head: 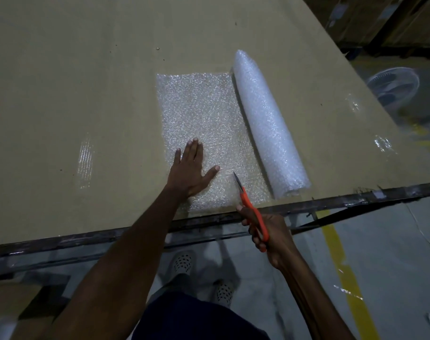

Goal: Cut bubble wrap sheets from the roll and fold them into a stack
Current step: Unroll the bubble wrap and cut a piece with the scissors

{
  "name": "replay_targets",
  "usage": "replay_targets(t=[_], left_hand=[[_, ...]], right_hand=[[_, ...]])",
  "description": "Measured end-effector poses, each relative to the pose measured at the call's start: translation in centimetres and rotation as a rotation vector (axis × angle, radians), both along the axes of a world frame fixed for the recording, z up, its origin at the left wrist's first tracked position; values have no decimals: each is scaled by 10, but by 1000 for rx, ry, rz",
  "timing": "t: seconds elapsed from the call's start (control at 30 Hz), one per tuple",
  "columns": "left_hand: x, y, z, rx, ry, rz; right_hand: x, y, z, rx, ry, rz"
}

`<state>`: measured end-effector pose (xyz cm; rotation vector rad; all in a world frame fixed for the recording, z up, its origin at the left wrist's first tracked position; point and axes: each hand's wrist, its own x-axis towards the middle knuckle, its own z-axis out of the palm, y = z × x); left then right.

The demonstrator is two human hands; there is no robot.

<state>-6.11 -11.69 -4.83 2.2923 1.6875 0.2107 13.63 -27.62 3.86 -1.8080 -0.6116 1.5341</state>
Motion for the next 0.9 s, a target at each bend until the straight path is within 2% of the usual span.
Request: replay_targets(t=[0.9], left_hand=[[0, -3, -1, 21, 24, 10]], right_hand=[[-10, 21, 8, -16, 15, 7]])
